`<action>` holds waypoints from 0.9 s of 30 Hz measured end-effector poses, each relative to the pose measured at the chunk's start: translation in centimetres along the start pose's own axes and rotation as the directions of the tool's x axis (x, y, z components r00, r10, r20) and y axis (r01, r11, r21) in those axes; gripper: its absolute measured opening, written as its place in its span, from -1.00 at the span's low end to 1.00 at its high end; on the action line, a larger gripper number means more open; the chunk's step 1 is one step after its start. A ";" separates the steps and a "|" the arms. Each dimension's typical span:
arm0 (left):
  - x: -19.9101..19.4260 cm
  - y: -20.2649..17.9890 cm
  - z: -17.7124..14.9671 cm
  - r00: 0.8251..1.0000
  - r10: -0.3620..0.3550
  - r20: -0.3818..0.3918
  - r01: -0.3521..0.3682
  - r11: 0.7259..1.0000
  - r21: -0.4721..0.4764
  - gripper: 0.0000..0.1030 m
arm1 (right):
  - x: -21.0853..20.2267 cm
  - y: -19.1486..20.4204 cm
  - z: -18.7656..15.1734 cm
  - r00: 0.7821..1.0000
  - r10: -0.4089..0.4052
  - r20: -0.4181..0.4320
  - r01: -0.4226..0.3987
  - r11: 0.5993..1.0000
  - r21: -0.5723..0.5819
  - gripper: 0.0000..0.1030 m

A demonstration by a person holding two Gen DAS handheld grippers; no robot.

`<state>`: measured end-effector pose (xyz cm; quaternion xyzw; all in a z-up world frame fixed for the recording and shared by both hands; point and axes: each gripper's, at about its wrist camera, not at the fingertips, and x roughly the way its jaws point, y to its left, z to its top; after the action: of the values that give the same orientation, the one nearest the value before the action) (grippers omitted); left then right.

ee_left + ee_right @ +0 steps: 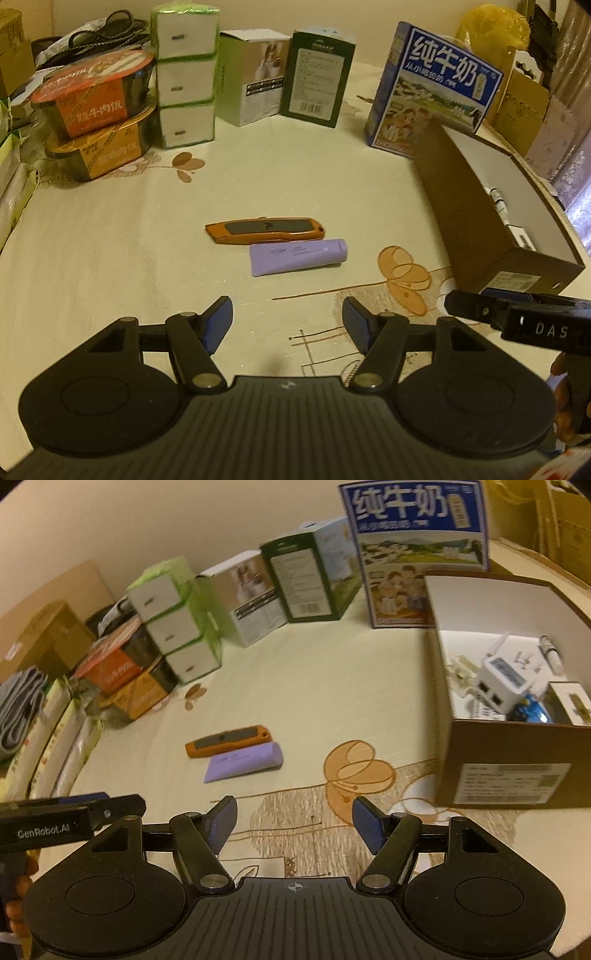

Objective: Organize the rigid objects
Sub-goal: 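Reach the right tool to the purple tube while the left tool approaches the orange utility knife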

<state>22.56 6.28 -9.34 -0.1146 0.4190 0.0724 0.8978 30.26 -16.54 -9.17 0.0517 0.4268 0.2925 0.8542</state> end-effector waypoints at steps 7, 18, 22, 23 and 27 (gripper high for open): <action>2.1 0.9 -0.2 1.000 0.013 -0.026 -0.014 1.000 -0.012 0.20 | 3.1 0.9 0.0 0.999 0.016 -0.028 -0.018 0.998 -0.068 0.28; 6.5 2.1 0.3 0.998 0.024 -0.060 -0.025 0.999 -0.025 0.20 | 8.8 1.2 2.1 0.999 0.039 -0.037 -0.043 0.990 -0.131 0.28; 8.2 2.8 0.6 0.997 0.033 -0.075 -0.036 0.999 -0.034 0.19 | 11.3 1.5 3.0 0.998 0.046 -0.042 -0.053 0.984 -0.171 0.27; 8.6 3.0 0.6 0.996 0.037 -0.079 -0.040 0.998 -0.037 0.19 | 11.8 1.5 3.1 0.998 0.049 -0.043 -0.056 0.982 -0.181 0.27; 9.9 3.8 0.8 0.994 0.047 -0.096 -0.052 0.997 -0.051 0.19 | 13.8 1.8 4.0 0.996 0.076 -0.045 -0.084 0.973 -0.215 0.18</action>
<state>28.64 10.52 -16.98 -0.1316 0.4615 0.1004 0.8716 38.87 -6.85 -15.71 -0.0299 0.4056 0.3720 0.8344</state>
